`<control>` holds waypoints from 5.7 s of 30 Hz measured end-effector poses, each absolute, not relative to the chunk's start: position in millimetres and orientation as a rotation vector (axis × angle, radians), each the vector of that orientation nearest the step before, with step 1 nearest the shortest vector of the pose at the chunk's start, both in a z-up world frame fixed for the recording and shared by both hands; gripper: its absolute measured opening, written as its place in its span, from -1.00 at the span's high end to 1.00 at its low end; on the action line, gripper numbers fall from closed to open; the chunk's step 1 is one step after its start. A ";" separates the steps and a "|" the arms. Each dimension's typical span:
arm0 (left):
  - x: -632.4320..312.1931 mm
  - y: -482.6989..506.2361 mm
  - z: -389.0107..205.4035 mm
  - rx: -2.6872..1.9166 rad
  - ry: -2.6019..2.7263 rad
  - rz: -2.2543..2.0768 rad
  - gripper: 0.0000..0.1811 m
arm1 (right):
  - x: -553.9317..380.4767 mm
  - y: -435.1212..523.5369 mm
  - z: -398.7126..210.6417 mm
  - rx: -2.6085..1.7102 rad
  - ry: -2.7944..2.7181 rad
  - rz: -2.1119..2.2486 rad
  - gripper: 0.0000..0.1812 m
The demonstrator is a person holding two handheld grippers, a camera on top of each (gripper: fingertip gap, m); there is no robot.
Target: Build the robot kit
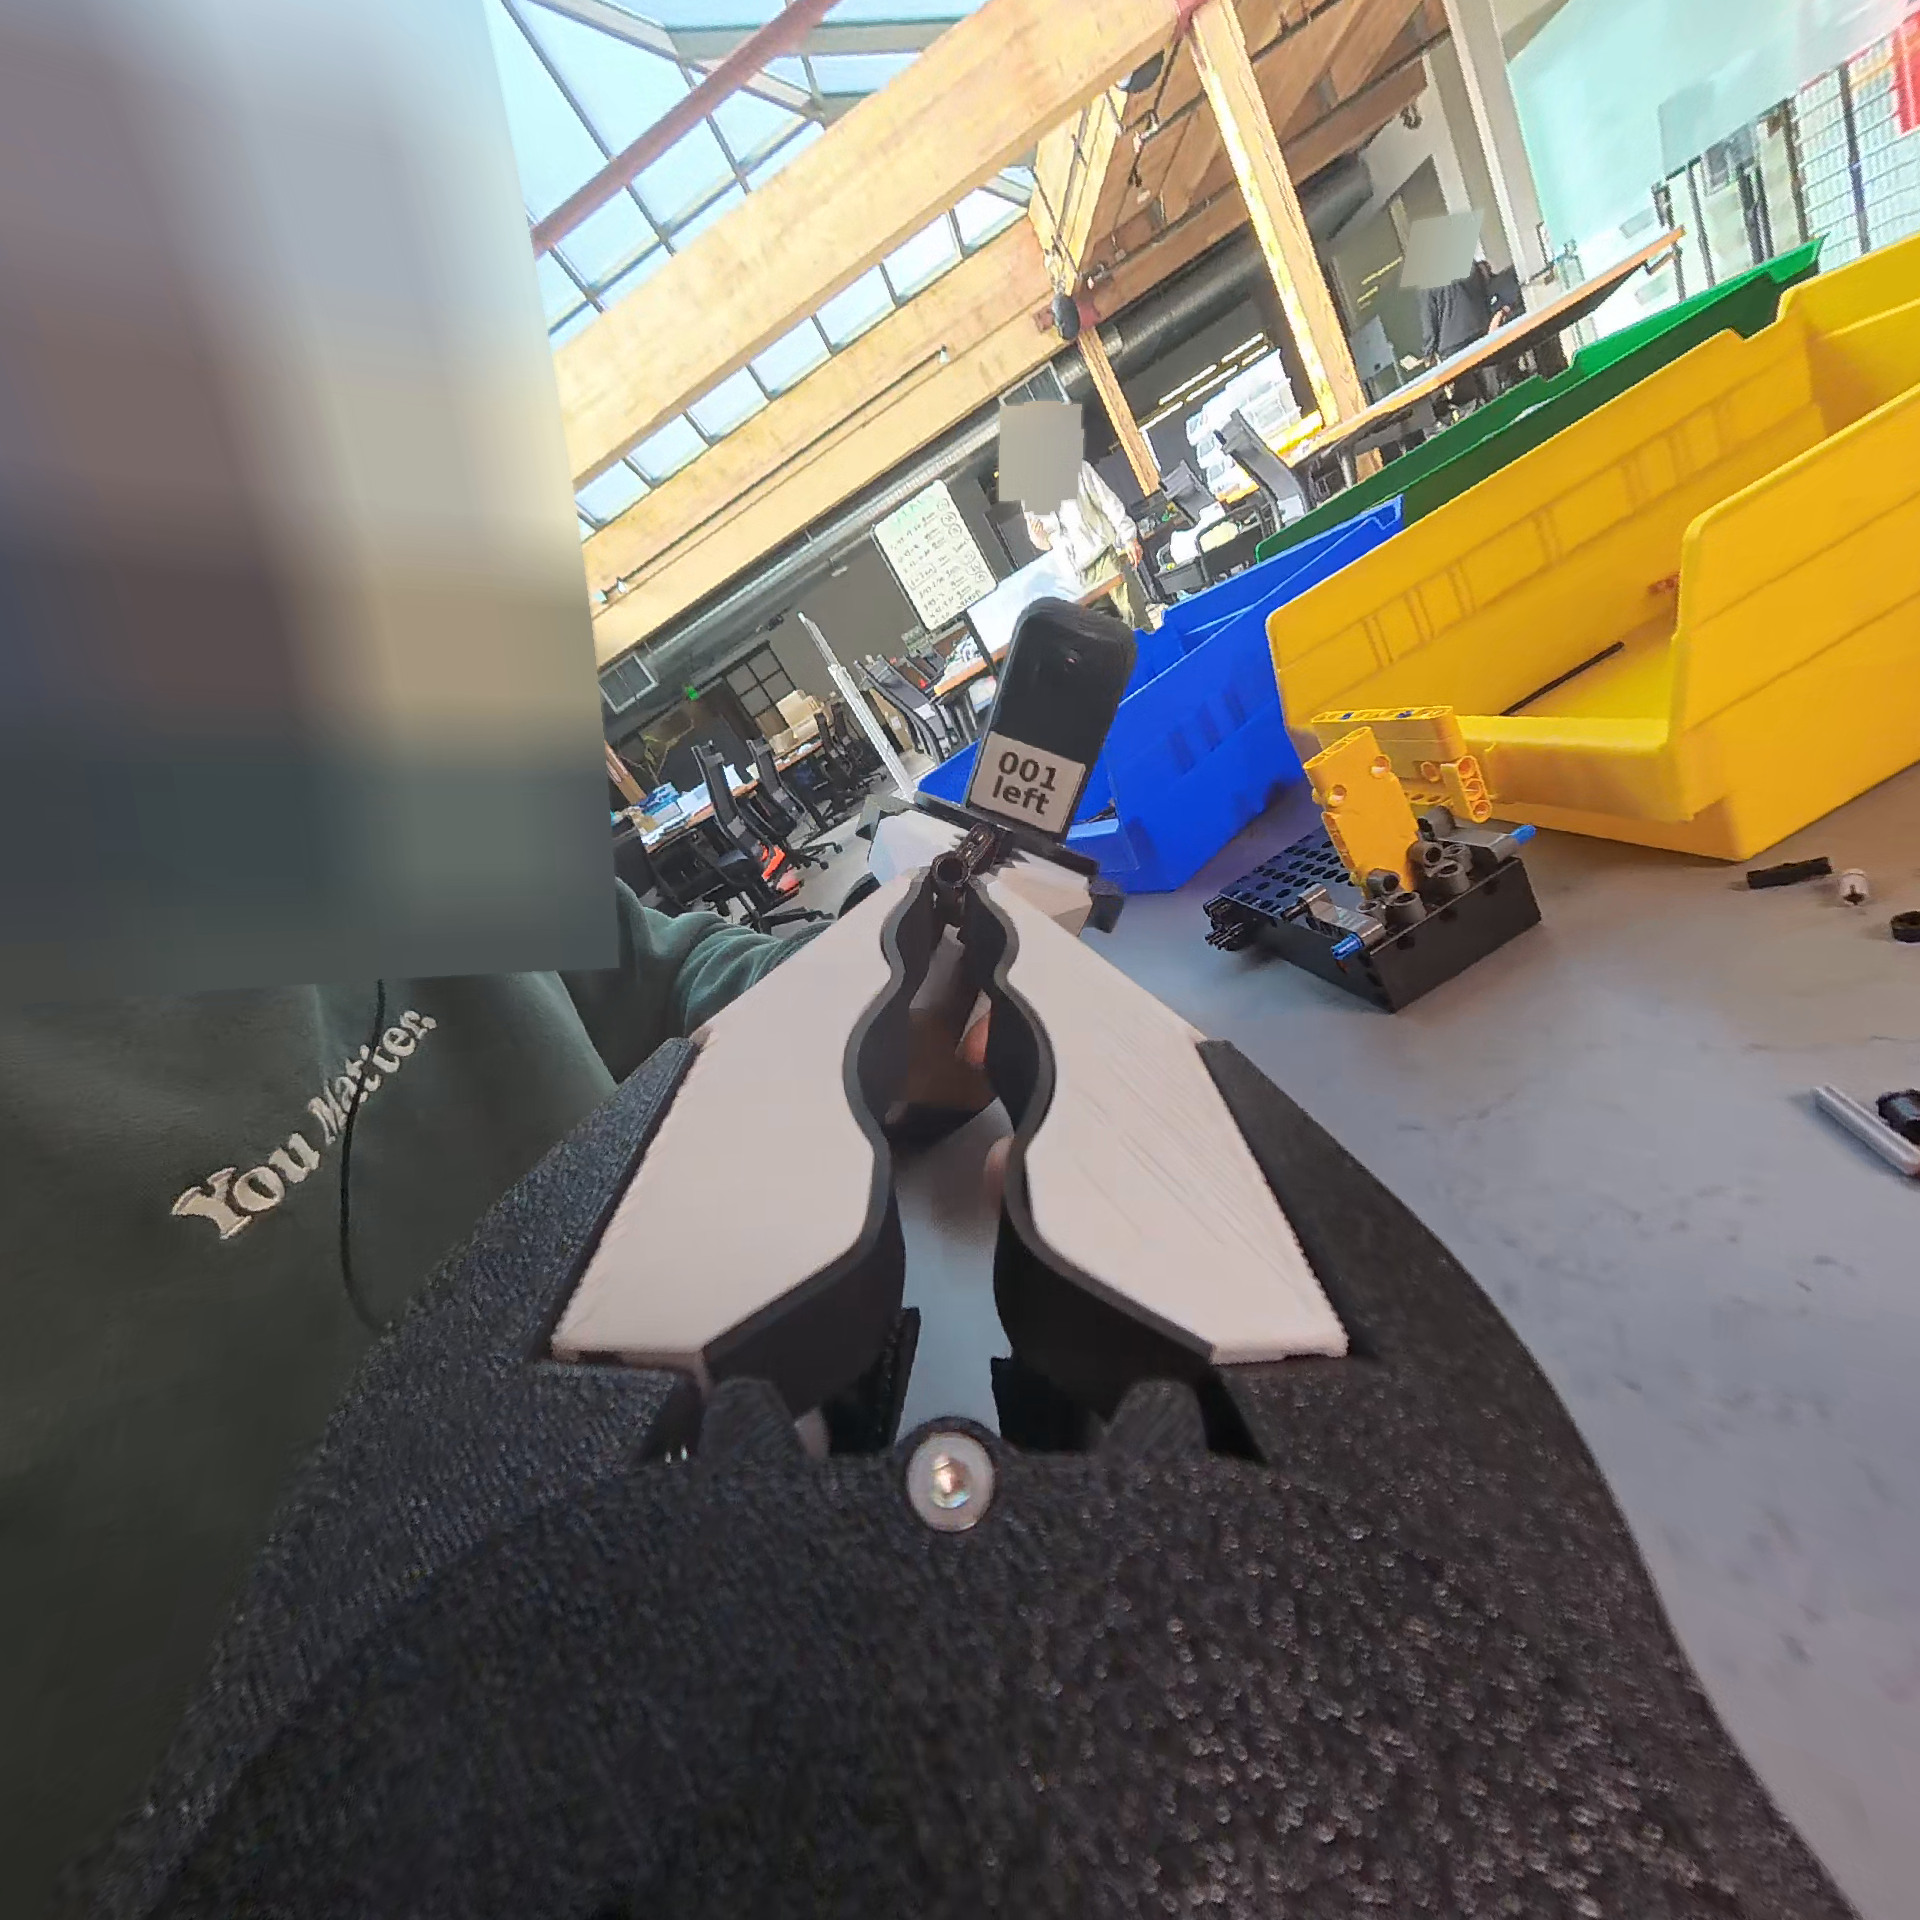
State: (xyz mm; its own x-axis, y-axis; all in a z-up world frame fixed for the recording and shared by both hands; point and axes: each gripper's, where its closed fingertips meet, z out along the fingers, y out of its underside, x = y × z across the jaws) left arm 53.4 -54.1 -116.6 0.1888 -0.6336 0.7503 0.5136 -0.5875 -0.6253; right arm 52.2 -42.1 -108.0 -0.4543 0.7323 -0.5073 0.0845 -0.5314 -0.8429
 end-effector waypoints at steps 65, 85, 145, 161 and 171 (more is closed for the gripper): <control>-9.8 -29.2 -179.0 -1.947 0.459 -0.726 0.94 | -40.8 85.1 -171.3 -1.591 -1.534 0.785 0.80; -5.7 -32.3 -169.3 -1.913 0.455 -0.783 0.94 | -119.2 153.1 -241.4 -1.928 -1.784 0.460 0.93; 14.1 -43.7 -175.0 -1.934 0.565 -0.814 0.94 | 67.4 -100.4 -243.3 -1.064 -2.752 0.620 0.92; 33.8 -56.7 -132.9 -1.751 0.546 -1.008 0.95 | 43.9 -37.7 -110.9 -1.201 -1.481 1.825 0.93; 39.2 -57.3 -138.3 -1.785 0.545 -0.998 0.96 | 37.8 -43.4 -123.2 -1.246 -1.458 2.004 0.93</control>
